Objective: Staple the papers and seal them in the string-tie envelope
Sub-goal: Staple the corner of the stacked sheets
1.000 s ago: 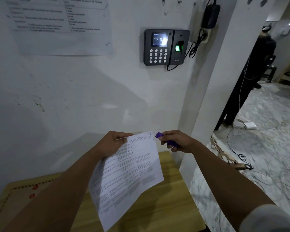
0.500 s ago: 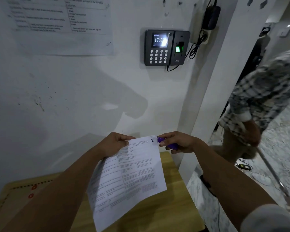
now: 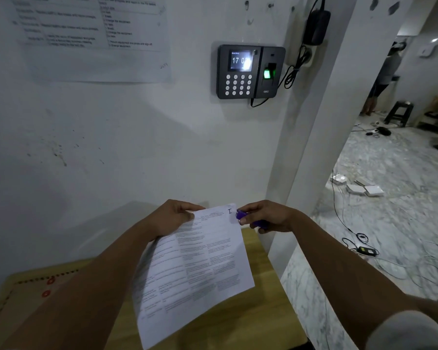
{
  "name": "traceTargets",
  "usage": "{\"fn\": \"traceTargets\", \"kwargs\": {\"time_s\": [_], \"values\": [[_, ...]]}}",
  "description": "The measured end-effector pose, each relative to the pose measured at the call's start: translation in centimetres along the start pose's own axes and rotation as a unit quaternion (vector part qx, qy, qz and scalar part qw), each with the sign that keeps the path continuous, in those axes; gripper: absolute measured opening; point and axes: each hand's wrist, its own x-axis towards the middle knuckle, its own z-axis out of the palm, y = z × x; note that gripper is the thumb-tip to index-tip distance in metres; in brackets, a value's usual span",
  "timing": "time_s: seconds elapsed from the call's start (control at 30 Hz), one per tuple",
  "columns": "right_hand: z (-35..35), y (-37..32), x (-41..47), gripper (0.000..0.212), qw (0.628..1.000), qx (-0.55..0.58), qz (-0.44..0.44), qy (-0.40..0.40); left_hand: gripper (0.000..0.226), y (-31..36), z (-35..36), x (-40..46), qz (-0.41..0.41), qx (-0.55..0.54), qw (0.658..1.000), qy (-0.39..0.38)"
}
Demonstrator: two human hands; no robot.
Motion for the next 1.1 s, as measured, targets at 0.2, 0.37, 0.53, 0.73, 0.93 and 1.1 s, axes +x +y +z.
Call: {"fn": "traceTargets", "kwargs": {"time_s": [0.2,0.37,0.53,0.73,0.93,1.1], "values": [[0.9,0.9,0.7,0.031,0.992,0.087,-0.049,0.072,0.035,-0.2,0.3,-0.1,0.008,-0.003,1.0,-0.004],[2.5,0.3,1.2,0.037,0.992,0.09,-0.065,0.063,0.03,-0.7,0.6,-0.1,0.022,-0.015,1.0,0.01],[4.1,-1.7,2.1,0.029,0.976,0.165,-0.113,0.084,0.03,-1.6,0.7,-0.8,0.048,-0.004,0.998,0.047],[6.1,-5.2,2.4,0.043,0.972,0.141,-0.119,0.146,0.048,-1.3,0.3,-1.8,0.145,0.137,0.963,0.179],[8.3,-7.5,2.0,0.042,0.97,0.135,-0.133,0.154,0.044,-1.6,-2.6,-2.8,0.187,0.165,0.947,0.2],[10.2,-8.3,0.6,0.049,0.97,0.055,-0.137,0.193,0.039,-1.4,-5.1,-3.8,0.19,0.111,0.962,0.162]]}}
